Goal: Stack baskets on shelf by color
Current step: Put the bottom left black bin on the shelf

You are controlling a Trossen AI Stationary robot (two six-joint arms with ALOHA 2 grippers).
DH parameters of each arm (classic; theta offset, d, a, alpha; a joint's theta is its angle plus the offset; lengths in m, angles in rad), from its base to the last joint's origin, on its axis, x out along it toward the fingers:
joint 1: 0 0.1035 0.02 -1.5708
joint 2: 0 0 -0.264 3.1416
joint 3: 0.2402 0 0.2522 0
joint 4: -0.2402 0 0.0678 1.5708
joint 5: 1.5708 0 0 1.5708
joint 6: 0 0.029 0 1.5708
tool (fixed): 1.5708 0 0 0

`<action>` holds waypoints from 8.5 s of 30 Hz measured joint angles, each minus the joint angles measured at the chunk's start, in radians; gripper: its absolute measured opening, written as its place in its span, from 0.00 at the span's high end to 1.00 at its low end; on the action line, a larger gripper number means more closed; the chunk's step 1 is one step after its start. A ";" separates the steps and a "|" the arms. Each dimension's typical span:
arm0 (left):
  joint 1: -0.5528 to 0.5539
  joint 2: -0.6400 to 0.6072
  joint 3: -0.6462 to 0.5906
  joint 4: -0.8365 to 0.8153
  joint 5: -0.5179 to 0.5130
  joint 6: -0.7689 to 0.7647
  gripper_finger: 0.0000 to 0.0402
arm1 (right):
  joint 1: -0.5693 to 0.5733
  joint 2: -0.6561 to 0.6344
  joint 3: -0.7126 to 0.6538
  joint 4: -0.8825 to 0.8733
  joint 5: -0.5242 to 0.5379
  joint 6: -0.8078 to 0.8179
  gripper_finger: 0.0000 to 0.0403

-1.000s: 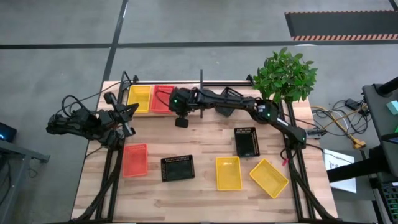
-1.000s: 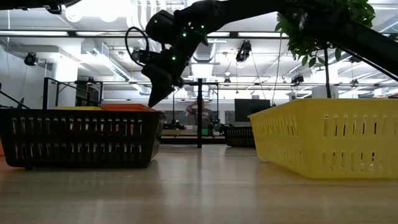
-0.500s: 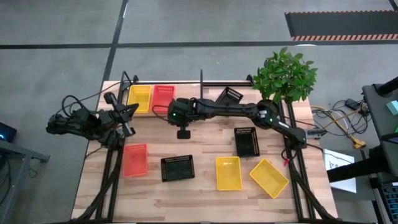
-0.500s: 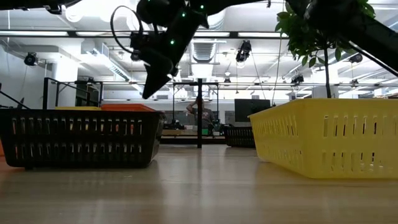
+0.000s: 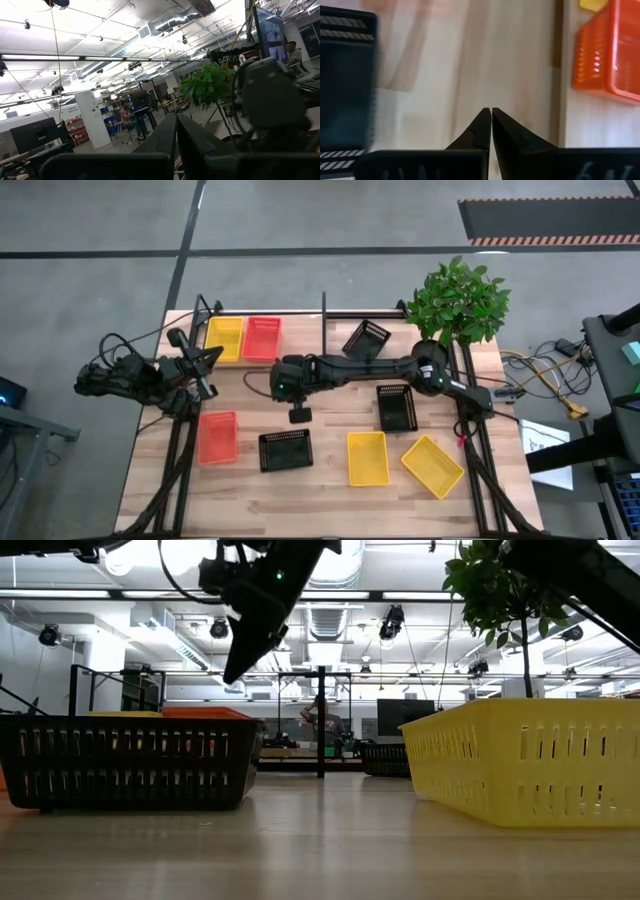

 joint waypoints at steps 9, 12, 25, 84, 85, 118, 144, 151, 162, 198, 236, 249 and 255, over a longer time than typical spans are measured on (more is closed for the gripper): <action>0.000 0.000 0.000 0.000 0.000 -0.002 1.00 | 0.038 -0.016 -0.027 -0.043 0.001 0.012 0.98; 0.000 0.000 0.000 0.000 0.000 -0.003 1.00 | 0.051 -0.031 -0.063 -0.043 0.000 0.020 0.98; 0.000 0.000 0.000 0.000 0.000 -0.002 1.00 | 0.102 -0.267 -0.502 0.255 -0.001 0.002 0.98; 0.000 0.002 -0.002 0.000 0.000 -0.026 1.00 | 0.117 -0.250 -0.830 0.660 -0.446 -0.851 0.67; 0.000 0.002 -0.002 0.000 0.000 -0.026 1.00 | 0.117 -0.249 -0.825 0.663 -0.446 -0.854 0.70; 0.000 0.002 -0.003 0.000 0.000 -0.026 1.00 | 0.096 -0.275 -0.300 0.218 0.282 -0.407 0.98; 0.000 0.002 -0.003 0.000 0.000 -0.026 1.00 | -0.151 -0.266 -0.427 0.340 0.200 -0.106 0.98; 0.000 0.002 -0.003 0.000 0.000 -0.025 1.00 | -0.170 -0.266 -0.509 0.416 0.200 -0.107 0.98; 0.000 0.002 -0.003 0.000 0.000 -0.025 1.00 | -0.193 -0.264 -0.616 0.546 0.197 -0.104 0.97; 0.000 0.002 -0.003 0.000 0.000 -0.025 1.00 | -0.194 -0.265 -0.639 0.583 0.208 -0.126 0.77; 0.130 0.777 0.331 0.018 -0.045 -0.116 1.00 | 0.294 -0.925 -1.195 0.449 0.423 -0.029 0.97; 0.468 1.223 0.724 -0.512 0.285 -0.262 1.00 | 0.320 -1.056 -1.370 0.579 0.421 -0.024 0.97; 0.535 1.338 0.757 -0.523 0.356 -0.263 1.00 | 0.320 -1.062 -1.417 0.613 0.419 -0.019 0.97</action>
